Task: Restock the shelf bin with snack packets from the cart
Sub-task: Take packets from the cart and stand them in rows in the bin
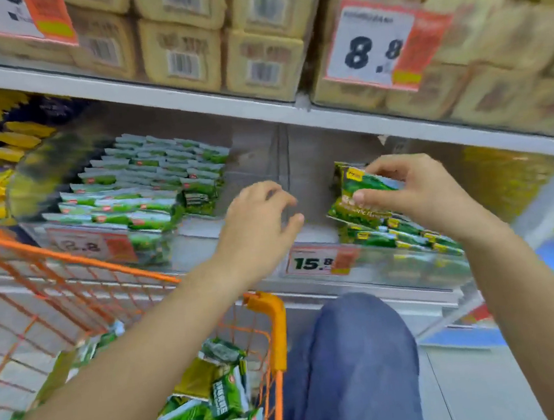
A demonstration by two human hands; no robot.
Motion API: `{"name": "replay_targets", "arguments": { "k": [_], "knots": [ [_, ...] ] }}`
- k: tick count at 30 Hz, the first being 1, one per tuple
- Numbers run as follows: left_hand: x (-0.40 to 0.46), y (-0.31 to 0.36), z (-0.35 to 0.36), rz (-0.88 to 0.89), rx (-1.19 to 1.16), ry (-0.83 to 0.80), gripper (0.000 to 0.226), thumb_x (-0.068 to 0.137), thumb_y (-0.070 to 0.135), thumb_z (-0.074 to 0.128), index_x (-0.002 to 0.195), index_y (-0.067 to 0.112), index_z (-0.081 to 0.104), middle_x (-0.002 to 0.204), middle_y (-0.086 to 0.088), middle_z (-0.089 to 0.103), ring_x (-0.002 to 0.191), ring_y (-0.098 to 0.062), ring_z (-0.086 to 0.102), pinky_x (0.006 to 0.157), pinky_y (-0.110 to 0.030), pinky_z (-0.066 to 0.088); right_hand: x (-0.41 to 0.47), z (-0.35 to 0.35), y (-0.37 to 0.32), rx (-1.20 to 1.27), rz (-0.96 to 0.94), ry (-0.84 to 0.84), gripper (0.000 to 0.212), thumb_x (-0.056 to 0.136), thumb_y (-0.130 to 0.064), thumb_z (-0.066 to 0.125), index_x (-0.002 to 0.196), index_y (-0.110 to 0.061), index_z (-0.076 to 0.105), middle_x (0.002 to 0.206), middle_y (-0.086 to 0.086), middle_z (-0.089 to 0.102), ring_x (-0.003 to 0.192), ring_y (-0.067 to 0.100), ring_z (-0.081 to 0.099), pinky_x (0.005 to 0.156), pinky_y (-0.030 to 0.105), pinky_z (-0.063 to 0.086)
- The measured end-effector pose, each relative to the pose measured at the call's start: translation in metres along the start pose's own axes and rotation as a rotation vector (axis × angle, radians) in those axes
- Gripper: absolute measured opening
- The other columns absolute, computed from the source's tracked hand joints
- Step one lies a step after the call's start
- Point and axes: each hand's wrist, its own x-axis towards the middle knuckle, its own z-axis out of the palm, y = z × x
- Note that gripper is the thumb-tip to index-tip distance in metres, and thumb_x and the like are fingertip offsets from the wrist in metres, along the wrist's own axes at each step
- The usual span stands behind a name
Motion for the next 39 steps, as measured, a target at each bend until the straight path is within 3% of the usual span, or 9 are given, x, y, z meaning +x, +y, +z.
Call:
{"name": "replay_targets", "arguments": {
  "k": [3, 6, 8, 13, 20, 25, 29, 34, 39],
  "knots": [
    [0.008, 0.006, 0.02, 0.037, 0.178, -0.009, 0.041, 0.094, 0.036, 0.053, 0.128, 0.014, 0.058, 0.148, -0.014, 0.039, 0.143, -0.034, 0.023, 0.116, -0.045, 0.014, 0.002, -0.006, 0.034, -0.092, 0.067, 0.009, 0.025, 0.075, -0.032, 0.079, 0.093, -0.018, 0.069, 0.091, -0.006, 0.068, 0.092, 0.004, 0.059, 0.082, 0.026, 0.041],
    [0.007, 0.0, 0.034, 0.079, 0.255, -0.017, 0.038, 0.092, 0.03, 0.048, 0.125, 0.015, 0.059, 0.152, -0.017, 0.033, 0.139, -0.039, 0.03, 0.113, -0.051, 0.022, 0.0, 0.008, 0.054, -0.215, 0.05, -0.16, 0.029, 0.08, -0.031, 0.075, 0.105, -0.018, 0.068, 0.102, -0.007, 0.065, 0.102, 0.005, 0.058, 0.093, 0.026, 0.044],
    [0.005, -0.004, 0.038, 0.084, 0.25, 0.004, 0.037, 0.085, 0.025, 0.049, 0.117, 0.013, 0.062, 0.148, -0.02, 0.038, 0.132, -0.043, 0.04, 0.107, -0.056, 0.031, -0.001, 0.02, 0.064, -0.251, 0.05, -0.275, 0.024, 0.08, -0.031, 0.075, 0.1, -0.02, 0.068, 0.096, -0.008, 0.065, 0.097, 0.008, 0.061, 0.091, 0.03, 0.049],
    [0.004, -0.004, 0.042, 0.098, 0.253, 0.038, 0.034, 0.084, 0.021, 0.049, 0.114, 0.011, 0.063, 0.146, -0.022, 0.039, 0.128, -0.043, 0.044, 0.105, -0.057, 0.034, 0.012, 0.02, 0.084, -0.537, 0.011, -0.394, 0.019, 0.079, -0.026, 0.076, 0.078, -0.027, 0.057, 0.077, -0.009, 0.059, 0.083, 0.018, 0.062, 0.07, 0.03, 0.047],
    [0.003, -0.006, 0.041, 0.118, 0.241, 0.027, 0.032, 0.087, 0.021, 0.05, 0.114, 0.011, 0.062, 0.148, -0.022, 0.037, 0.122, -0.041, 0.049, 0.104, -0.056, 0.035, 0.023, 0.031, 0.079, -0.764, -0.05, -0.504, 0.008, 0.084, -0.023, 0.068, 0.09, -0.018, 0.07, 0.091, -0.003, 0.07, 0.081, 0.017, 0.059, 0.061, 0.024, 0.039],
    [0.0, -0.011, 0.027, 0.173, 0.275, -0.057, 0.036, 0.095, 0.023, 0.052, 0.131, 0.019, 0.054, 0.159, -0.015, 0.017, 0.14, -0.036, 0.028, 0.114, -0.051, 0.019, 0.024, 0.026, 0.075, -0.739, -0.017, -0.466, 0.01, 0.082, -0.034, 0.071, 0.085, -0.026, 0.065, 0.09, -0.009, 0.068, 0.08, 0.014, 0.059, 0.064, 0.026, 0.045],
    [-0.003, -0.009, 0.02, 0.175, 0.321, -0.126, 0.04, 0.1, 0.03, 0.041, 0.14, 0.026, 0.042, 0.162, -0.008, -0.002, 0.147, -0.03, 0.011, 0.117, -0.045, 0.009, 0.023, 0.028, 0.069, -0.707, -0.078, -0.399, 0.026, 0.08, -0.041, 0.072, 0.1, -0.027, 0.061, 0.095, -0.009, 0.061, 0.086, 0.014, 0.056, 0.063, 0.029, 0.043],
    [-0.003, -0.004, 0.022, 0.135, 0.324, -0.158, 0.038, 0.101, 0.03, 0.037, 0.138, 0.025, 0.043, 0.161, -0.008, -0.008, 0.147, -0.029, 0.009, 0.117, -0.044, 0.008, 0.042, 0.046, 0.044, -0.557, -0.215, -0.337, 0.016, 0.087, -0.038, 0.064, 0.098, -0.028, 0.07, 0.101, -0.006, 0.067, 0.093, 0.016, 0.06, 0.075, 0.033, 0.05],
    [-0.005, -0.005, 0.019, 0.141, 0.318, -0.151, 0.036, 0.101, 0.029, 0.038, 0.135, 0.026, 0.046, 0.162, -0.008, -0.005, 0.147, -0.03, 0.012, 0.117, -0.045, 0.01, 0.061, 0.076, 0.047, -0.841, -0.167, -0.682, 0.012, 0.081, -0.017, 0.06, 0.08, -0.015, 0.072, 0.079, 0.005, 0.067, 0.077, 0.028, 0.06, 0.06, 0.029, 0.047]
  ]
}}
